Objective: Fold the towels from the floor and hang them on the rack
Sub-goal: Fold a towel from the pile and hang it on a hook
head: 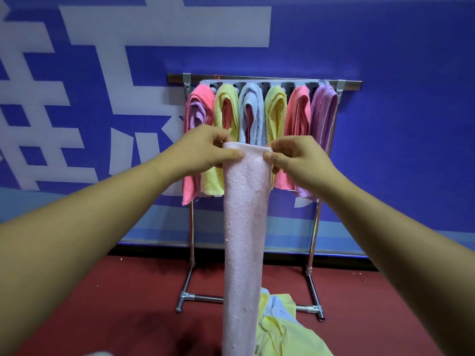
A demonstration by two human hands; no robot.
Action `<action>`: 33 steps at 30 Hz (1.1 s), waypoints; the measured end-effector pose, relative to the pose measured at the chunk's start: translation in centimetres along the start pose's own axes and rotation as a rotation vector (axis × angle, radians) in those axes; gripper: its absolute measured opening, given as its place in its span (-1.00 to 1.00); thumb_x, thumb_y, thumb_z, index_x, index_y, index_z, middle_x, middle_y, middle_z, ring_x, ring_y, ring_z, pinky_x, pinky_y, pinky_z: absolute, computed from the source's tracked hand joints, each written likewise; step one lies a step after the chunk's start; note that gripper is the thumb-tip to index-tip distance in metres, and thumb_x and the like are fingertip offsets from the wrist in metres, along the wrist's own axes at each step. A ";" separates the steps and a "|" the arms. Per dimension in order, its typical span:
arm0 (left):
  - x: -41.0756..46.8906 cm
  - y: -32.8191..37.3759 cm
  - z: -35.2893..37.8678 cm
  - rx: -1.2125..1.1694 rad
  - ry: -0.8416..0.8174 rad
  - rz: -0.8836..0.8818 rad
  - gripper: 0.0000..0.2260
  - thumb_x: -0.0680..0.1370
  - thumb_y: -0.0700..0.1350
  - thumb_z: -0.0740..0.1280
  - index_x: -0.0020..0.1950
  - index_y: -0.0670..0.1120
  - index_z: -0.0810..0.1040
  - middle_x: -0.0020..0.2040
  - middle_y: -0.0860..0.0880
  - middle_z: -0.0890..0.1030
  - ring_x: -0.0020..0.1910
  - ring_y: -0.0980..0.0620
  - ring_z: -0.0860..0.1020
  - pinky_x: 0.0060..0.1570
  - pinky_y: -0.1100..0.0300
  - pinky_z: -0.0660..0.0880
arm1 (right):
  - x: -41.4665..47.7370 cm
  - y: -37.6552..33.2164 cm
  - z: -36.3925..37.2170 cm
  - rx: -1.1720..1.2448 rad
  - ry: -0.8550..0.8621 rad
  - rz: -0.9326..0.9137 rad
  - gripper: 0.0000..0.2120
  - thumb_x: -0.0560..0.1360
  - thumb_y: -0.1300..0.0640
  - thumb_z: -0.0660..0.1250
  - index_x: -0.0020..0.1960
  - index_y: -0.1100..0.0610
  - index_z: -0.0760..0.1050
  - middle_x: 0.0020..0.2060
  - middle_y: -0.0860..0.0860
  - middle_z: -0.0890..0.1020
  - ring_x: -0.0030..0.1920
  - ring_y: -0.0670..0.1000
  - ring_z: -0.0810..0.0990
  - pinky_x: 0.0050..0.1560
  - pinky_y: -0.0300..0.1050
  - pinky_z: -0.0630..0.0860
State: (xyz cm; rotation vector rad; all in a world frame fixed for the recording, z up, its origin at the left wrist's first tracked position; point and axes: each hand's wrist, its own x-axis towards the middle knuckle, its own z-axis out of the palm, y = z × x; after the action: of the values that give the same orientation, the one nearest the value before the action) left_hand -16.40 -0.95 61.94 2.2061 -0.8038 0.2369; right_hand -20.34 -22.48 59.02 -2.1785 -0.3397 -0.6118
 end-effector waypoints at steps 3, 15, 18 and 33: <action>-0.1 -0.7 1.1 -0.111 0.083 -0.033 -0.77 0.51 -0.02 0.45 -0.18 -0.12 0.48 -0.26 -0.01 0.52 -0.28 0.08 0.48 -0.26 0.15 0.45 | 0.1 -0.4 0.3 0.102 0.047 0.013 -0.89 0.57 0.20 0.35 -0.04 0.22 0.63 -0.32 0.00 0.62 -0.38 -0.19 0.52 -0.22 -0.12 0.45; -0.9 -0.1 2.0 -0.284 0.143 -0.046 -0.84 0.45 -0.02 0.52 -0.11 -0.07 0.63 -0.05 -0.23 0.64 0.01 -0.22 0.63 0.07 -0.18 0.56 | 1.0 -2.6 -1.9 0.045 -0.298 -0.004 -0.80 0.58 0.08 0.38 0.10 0.19 0.63 -0.31 0.11 0.51 -0.34 -0.02 0.45 -0.32 -0.15 0.40; -0.9 -0.2 2.6 -0.270 0.150 -0.022 -0.80 0.45 -0.03 0.52 -0.08 -0.13 0.61 -0.05 -0.27 0.63 -0.12 -0.11 0.61 -0.03 -0.05 0.56 | 1.8 -3.0 -2.2 -0.259 -0.300 -0.090 -0.80 0.55 0.08 0.42 0.02 0.23 0.65 -0.40 0.00 0.50 -0.45 -0.15 0.38 -0.39 -0.24 0.34; -6.7 -9.8 14.5 -0.459 -0.100 -0.352 -0.66 0.43 -0.05 0.54 0.15 -0.12 0.62 -0.01 0.01 0.72 -0.02 0.11 0.68 0.07 0.16 0.60 | 4.0 -3.8 -3.1 -0.003 -0.042 -0.042 -0.89 0.57 0.21 0.37 0.00 0.22 0.65 -0.31 0.04 0.55 -0.35 -0.10 0.45 -0.30 -0.20 0.41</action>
State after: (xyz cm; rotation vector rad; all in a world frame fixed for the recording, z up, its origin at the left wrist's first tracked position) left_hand -16.80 -3.18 43.35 1.8861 -0.4509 -0.2149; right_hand -19.57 -22.42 65.33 -2.1947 -0.4080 -0.5904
